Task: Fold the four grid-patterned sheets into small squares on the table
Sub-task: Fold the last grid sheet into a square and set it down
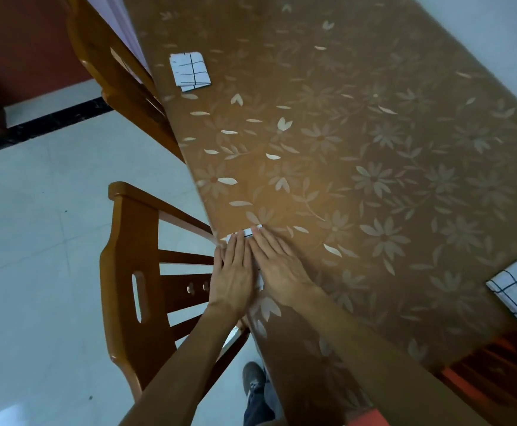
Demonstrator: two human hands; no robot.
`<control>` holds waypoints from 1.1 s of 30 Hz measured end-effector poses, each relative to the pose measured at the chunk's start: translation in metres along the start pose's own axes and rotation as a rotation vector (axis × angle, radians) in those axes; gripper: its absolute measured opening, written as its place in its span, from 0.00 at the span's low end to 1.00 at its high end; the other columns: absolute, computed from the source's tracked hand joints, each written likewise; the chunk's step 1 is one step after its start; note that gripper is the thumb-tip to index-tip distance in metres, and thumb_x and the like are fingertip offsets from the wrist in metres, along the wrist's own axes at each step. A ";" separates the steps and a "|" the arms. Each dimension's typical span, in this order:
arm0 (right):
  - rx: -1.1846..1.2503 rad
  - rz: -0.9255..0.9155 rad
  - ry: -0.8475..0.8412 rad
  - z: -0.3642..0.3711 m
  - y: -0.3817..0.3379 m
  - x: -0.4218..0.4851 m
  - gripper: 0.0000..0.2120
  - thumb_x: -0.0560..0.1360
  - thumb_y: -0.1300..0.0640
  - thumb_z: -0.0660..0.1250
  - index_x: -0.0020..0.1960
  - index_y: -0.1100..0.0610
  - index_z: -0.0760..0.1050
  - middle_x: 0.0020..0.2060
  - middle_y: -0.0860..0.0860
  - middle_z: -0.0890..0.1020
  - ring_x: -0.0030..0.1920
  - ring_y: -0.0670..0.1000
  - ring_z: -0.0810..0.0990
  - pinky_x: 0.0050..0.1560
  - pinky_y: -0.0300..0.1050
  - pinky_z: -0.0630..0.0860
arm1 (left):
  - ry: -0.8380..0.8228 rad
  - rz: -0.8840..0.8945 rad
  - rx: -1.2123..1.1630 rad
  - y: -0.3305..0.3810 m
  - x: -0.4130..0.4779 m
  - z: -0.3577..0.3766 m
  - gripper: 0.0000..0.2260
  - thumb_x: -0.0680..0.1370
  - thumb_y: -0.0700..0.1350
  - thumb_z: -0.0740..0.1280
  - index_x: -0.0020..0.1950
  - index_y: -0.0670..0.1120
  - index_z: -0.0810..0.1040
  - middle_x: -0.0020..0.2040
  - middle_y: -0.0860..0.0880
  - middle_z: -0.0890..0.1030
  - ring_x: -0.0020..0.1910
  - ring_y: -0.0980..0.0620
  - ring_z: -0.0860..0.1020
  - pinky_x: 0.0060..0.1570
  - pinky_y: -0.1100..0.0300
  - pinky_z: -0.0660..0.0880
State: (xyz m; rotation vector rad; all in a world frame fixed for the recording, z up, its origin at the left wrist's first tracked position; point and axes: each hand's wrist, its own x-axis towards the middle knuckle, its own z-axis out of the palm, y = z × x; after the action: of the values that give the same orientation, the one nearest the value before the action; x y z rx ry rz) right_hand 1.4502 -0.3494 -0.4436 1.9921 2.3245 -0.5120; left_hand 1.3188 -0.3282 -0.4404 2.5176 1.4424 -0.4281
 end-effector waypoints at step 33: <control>0.226 0.391 -0.080 -0.107 -0.121 0.090 0.14 0.83 0.55 0.55 0.54 0.61 0.77 0.41 0.52 0.77 0.47 0.55 0.81 0.48 0.43 0.75 | -0.081 0.001 -0.479 -0.198 0.016 -0.153 0.09 0.80 0.49 0.63 0.56 0.47 0.78 0.47 0.48 0.81 0.47 0.48 0.79 0.44 0.54 0.78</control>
State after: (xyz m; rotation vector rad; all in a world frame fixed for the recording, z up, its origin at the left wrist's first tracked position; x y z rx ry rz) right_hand 1.3365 -0.2491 -0.3374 2.3932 1.8298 -0.8326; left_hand 1.1776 -0.1674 -0.3102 2.0951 1.3243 -0.1548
